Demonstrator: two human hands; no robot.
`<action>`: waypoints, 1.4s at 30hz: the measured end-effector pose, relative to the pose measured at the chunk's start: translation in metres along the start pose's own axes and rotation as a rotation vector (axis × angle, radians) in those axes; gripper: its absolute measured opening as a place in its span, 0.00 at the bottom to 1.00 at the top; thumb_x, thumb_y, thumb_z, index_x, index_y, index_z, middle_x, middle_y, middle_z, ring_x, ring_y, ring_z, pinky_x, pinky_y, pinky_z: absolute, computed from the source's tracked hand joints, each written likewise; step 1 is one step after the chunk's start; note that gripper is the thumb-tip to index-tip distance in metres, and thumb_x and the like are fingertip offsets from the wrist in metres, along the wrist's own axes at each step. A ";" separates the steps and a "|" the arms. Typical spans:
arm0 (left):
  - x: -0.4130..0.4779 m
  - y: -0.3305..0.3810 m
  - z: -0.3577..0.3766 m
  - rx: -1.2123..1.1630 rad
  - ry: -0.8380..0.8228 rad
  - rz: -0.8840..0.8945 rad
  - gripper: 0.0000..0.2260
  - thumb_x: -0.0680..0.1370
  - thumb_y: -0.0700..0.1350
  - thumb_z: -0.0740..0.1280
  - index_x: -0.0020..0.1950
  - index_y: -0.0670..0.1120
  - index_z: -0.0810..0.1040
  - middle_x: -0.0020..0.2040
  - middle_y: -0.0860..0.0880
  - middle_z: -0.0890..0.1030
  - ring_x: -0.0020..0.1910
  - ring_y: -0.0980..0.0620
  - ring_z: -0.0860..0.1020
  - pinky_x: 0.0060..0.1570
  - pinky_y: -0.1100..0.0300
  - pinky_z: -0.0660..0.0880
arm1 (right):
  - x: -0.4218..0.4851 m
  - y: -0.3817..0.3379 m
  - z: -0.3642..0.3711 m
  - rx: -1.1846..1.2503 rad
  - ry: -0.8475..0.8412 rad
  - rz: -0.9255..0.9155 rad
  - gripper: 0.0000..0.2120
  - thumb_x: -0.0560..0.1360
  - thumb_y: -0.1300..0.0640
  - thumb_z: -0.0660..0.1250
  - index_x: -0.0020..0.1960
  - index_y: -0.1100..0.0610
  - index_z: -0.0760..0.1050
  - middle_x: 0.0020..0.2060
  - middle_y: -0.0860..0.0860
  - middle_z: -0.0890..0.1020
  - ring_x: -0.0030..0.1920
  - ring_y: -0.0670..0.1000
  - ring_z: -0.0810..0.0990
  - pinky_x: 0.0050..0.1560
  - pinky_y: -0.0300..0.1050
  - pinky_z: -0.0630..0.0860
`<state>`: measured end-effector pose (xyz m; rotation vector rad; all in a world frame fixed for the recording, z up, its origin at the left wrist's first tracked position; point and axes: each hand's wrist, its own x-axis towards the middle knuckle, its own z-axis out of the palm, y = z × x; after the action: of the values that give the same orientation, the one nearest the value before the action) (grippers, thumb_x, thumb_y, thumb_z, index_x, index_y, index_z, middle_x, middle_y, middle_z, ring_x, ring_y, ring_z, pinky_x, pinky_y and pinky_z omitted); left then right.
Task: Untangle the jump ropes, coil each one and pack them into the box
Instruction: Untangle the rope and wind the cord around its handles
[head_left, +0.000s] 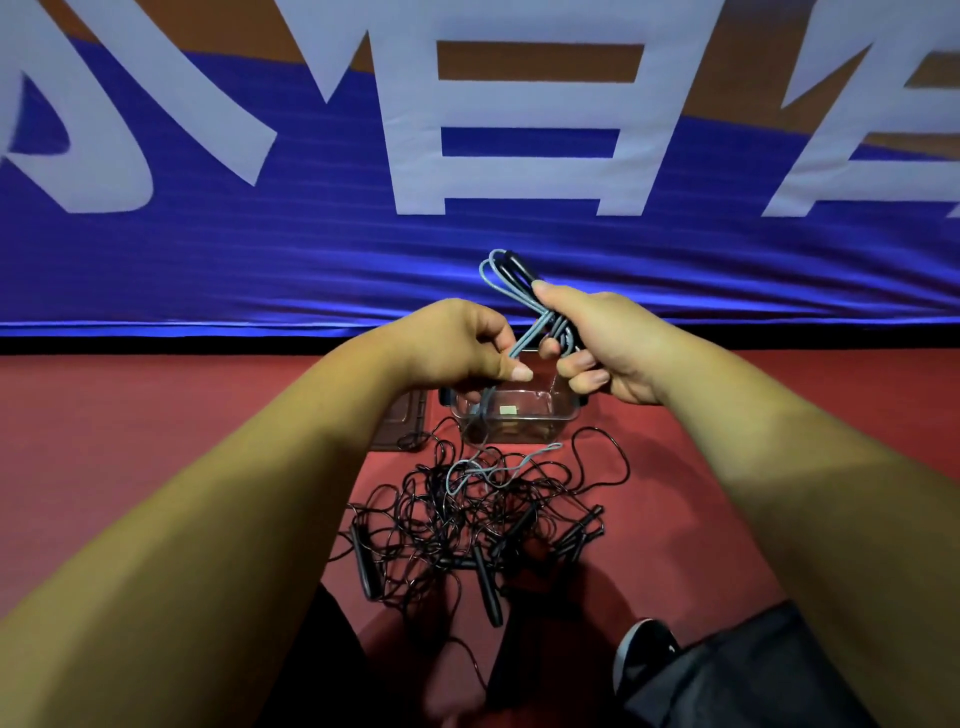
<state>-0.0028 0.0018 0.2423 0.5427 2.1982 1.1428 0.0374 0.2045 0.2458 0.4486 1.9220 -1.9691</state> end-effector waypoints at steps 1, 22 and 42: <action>-0.002 0.000 -0.001 0.011 -0.020 0.014 0.11 0.75 0.47 0.79 0.52 0.42 0.83 0.37 0.46 0.81 0.37 0.46 0.77 0.44 0.42 0.79 | 0.000 0.000 0.000 -0.005 0.002 0.001 0.16 0.83 0.42 0.67 0.48 0.54 0.73 0.33 0.52 0.74 0.26 0.45 0.59 0.28 0.36 0.50; 0.001 -0.024 -0.003 0.090 -0.067 -0.026 0.02 0.79 0.44 0.76 0.49 0.47 0.86 0.48 0.43 0.87 0.44 0.51 0.83 0.56 0.53 0.79 | -0.013 -0.001 0.010 -0.060 -0.055 0.013 0.05 0.83 0.59 0.66 0.51 0.60 0.74 0.38 0.55 0.75 0.27 0.46 0.63 0.21 0.38 0.57; 0.000 -0.014 -0.017 -0.125 -0.067 0.193 0.07 0.80 0.32 0.69 0.57 0.37 0.84 0.45 0.47 0.87 0.42 0.54 0.84 0.45 0.62 0.80 | -0.036 -0.003 -0.003 -0.292 -0.720 0.385 0.08 0.83 0.61 0.63 0.46 0.61 0.73 0.33 0.54 0.73 0.22 0.42 0.61 0.24 0.36 0.59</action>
<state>-0.0153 -0.0159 0.2387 0.7403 2.0364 1.3316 0.0680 0.2089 0.2654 0.0064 1.4765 -1.3204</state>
